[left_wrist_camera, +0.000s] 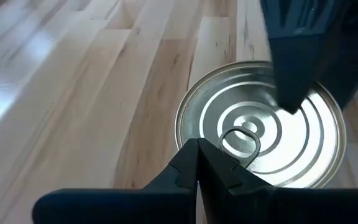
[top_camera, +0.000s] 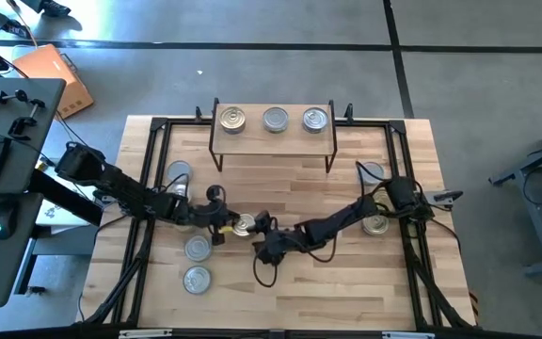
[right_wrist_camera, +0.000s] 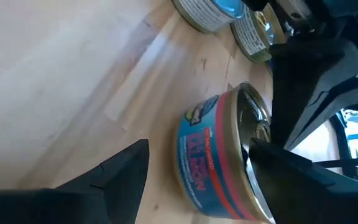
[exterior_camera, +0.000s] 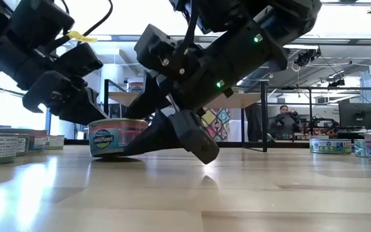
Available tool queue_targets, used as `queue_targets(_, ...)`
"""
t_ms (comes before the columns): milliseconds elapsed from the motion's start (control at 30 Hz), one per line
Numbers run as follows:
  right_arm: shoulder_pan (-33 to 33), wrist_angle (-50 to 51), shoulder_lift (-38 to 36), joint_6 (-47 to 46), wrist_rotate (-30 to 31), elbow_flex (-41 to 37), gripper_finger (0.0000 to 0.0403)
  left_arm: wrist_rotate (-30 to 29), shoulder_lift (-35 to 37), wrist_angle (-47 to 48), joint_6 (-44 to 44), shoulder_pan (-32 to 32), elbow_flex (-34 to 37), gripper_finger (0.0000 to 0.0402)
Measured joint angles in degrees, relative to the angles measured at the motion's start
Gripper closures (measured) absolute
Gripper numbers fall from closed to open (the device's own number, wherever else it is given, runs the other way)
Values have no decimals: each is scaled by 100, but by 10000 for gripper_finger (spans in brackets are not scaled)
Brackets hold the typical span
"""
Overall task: Stack canned seafood by type on shelf
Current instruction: Put the middle blue and pink tuna can on the shelf aligned with the other blue and pink tuna can
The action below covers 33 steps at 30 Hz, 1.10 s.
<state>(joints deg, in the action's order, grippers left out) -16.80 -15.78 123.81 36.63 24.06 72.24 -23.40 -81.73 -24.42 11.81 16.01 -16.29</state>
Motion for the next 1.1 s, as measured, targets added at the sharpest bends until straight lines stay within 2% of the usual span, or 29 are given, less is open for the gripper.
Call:
queue_targets(400,173,-200,2,869,56,1,132,49,-2,-287,-146,-186,210,402)
queue_targets(600,250,-388,2,840,34,1,133,79,-9,-354,-149,-214,216,401)
queue_targets(733,293,-575,2,832,-8,3,159,194,-17,-394,-160,-212,223,401)
queue_targets(900,306,-615,-4,539,-25,3,225,187,-16,-515,-203,-212,226,401)
queue_targets(1000,310,-616,-4,257,-17,6,224,166,3,-520,-275,-182,226,401)
queue_targets(1100,210,-557,-70,86,336,0,224,99,212,-454,-350,-24,235,401)
